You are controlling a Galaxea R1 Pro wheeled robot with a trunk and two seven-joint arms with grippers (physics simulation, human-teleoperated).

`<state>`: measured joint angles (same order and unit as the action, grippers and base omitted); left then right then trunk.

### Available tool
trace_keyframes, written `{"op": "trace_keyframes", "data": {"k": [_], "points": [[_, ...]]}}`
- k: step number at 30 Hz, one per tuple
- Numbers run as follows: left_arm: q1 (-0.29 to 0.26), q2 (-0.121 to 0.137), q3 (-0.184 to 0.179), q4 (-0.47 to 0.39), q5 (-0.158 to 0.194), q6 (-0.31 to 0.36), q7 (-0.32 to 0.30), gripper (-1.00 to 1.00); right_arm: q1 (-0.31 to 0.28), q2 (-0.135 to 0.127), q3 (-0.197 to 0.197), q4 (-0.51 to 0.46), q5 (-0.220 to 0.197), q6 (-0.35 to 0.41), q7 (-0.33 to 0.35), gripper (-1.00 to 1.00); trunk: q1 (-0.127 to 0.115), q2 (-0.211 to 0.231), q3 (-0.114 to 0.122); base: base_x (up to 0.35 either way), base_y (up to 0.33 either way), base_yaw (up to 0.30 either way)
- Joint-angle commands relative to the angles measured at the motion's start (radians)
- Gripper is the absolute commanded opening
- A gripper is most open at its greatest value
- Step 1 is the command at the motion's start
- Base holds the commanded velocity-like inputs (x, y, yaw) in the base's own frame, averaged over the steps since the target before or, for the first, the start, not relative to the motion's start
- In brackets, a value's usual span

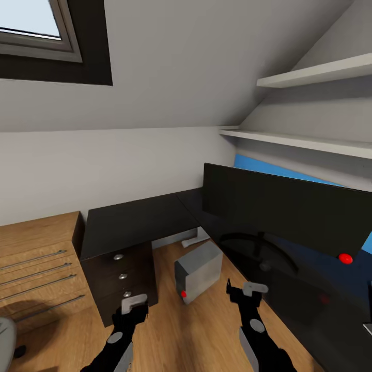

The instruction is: In the bedroom, organize the workspace by keeping the computer under the desk, ensuring the monitor is on the desk, placing the keyboard on the desk next to the monitor, placing the mouse on the desk next to the keyboard, moving the folder from the swivel chair onto the desk next to the mouse, stacking the notebook on top of the folder with the pen on top of the notebook, and positioning the swivel chair next to the desk.

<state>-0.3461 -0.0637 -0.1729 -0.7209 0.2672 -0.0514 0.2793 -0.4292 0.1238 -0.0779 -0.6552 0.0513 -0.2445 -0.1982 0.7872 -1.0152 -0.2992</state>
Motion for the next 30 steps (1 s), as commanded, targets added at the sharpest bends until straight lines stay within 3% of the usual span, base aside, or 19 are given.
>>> {"op": "trace_keyframes", "data": {"k": [1,2,3,5,8,10,14,20,25,30], "points": [[-0.001,-0.001,0.006,-0.105,0.012,0.091,0.007,1.00,-0.001,0.001,-0.004,-0.072,0.003,0.094,0.000,1.00,0.000,-0.001,-0.001,0.000,0.000,0.000],[-0.001,-0.001,0.012,-0.156,0.012,0.139,0.007,1.00,-0.002,0.001,-0.004,-0.103,0.003,0.139,0.000,1.00,0.000,-0.001,-0.001,0.000,0.000,0.000],[-0.001,-0.003,0.022,-0.255,0.013,0.237,0.007,1.00,-0.004,0.001,-0.005,-0.149,0.003,0.216,-0.001,1.00,0.000,-0.001,-0.001,0.000,0.000,0.000],[-0.001,-0.005,0.034,-0.394,0.018,0.378,0.008,1.00,-0.007,0.000,-0.009,-0.197,0.004,0.301,-0.003,1.00,0.000,-0.001,-0.001,0.000,0.000,0.000],[0.000,-0.004,0.040,-0.458,0.041,0.451,0.007,1.00,-0.009,-0.004,-0.021,-0.189,0.006,0.339,-0.016,1.00,0.000,-0.001,-0.001,0.000,0.000,0.000],[0.003,-0.003,0.041,-0.449,0.048,0.462,0.006,1.00,-0.010,-0.010,-0.025,-0.165,0.007,0.340,-0.024,1.00,0.000,-0.001,-0.001,0.000,0.000,0.000],[0.020,-0.001,0.043,-0.394,0.054,0.453,0.004,1.00,-0.022,-0.046,-0.029,-0.100,0.009,0.309,-0.046,1.00,0.000,-0.001,-0.001,0.000,0.000,0.000],[0.059,0.016,0.042,-0.443,0.058,0.387,0.003,1.00,-0.067,-0.126,-0.031,0.011,0.006,0.278,-0.058,1.00,0.000,-0.001,-0.001,0.000,0.000,0.000],[0.113,0.019,0.040,-0.523,0.059,0.378,0.004,1.00,-0.081,-0.154,-0.032,0.044,0.006,0.270,-0.059,1.00,0.000,-0.001,-0.001,0.000,0.000,0.000],[0.132,0.020,0.040,-0.555,0.058,0.377,0.004,1.00,-0.084,-0.165,-0.032,0.051,0.005,0.258,-0.059,1.00,0.000,-0.001,-0.001,0.000,0.000,0.000]]}}
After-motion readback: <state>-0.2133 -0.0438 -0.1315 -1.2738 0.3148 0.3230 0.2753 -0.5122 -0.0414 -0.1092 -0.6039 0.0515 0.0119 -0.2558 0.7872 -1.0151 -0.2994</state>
